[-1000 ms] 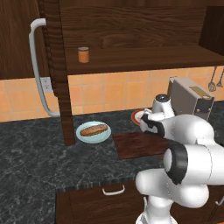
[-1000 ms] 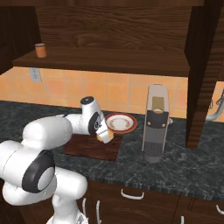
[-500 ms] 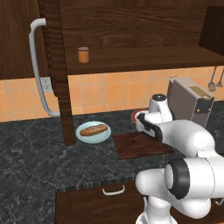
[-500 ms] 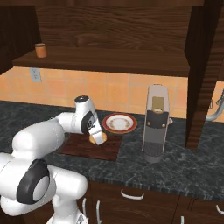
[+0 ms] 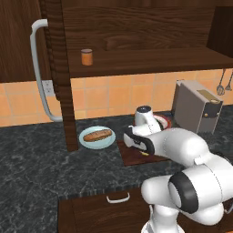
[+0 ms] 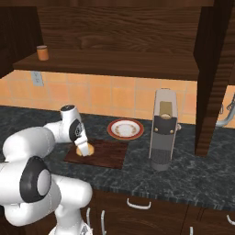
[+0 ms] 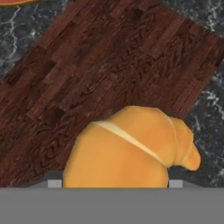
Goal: From the different types of pastries on the counter, select a croissant and place it on the cutting board. Then retrieve a jar of jam from the cabinet and place it alongside the croissant on the cutting board.
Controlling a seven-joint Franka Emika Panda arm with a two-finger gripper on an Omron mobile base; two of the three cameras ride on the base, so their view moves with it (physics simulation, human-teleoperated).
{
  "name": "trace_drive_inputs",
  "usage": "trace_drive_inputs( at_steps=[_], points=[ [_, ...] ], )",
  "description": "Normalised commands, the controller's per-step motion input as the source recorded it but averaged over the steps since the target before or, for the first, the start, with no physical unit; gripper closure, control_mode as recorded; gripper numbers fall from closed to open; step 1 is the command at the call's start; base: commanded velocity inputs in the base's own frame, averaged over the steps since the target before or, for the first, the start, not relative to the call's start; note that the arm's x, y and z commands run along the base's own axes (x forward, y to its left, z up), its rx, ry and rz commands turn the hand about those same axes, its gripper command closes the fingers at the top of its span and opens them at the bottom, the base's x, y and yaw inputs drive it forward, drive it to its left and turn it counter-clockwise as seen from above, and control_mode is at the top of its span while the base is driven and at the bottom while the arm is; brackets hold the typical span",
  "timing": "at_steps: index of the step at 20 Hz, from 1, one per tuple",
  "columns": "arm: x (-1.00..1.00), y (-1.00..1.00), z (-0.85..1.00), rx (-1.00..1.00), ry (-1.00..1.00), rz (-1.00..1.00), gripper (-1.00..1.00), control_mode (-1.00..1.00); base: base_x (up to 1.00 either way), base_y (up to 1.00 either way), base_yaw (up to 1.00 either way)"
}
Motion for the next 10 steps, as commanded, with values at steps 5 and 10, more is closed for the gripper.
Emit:
trace_drive_inputs(
  at_steps=[5,10],
  points=[
    [0.33,0.68,-0.33,-0.01,0.18,0.0,1.0,-1.0,0.0,0.0,0.0],
    [0.51,-0.01,0.06,0.01,0.0,0.0,-1.0,-1.0,0.0,0.0,0.0]
  ],
)
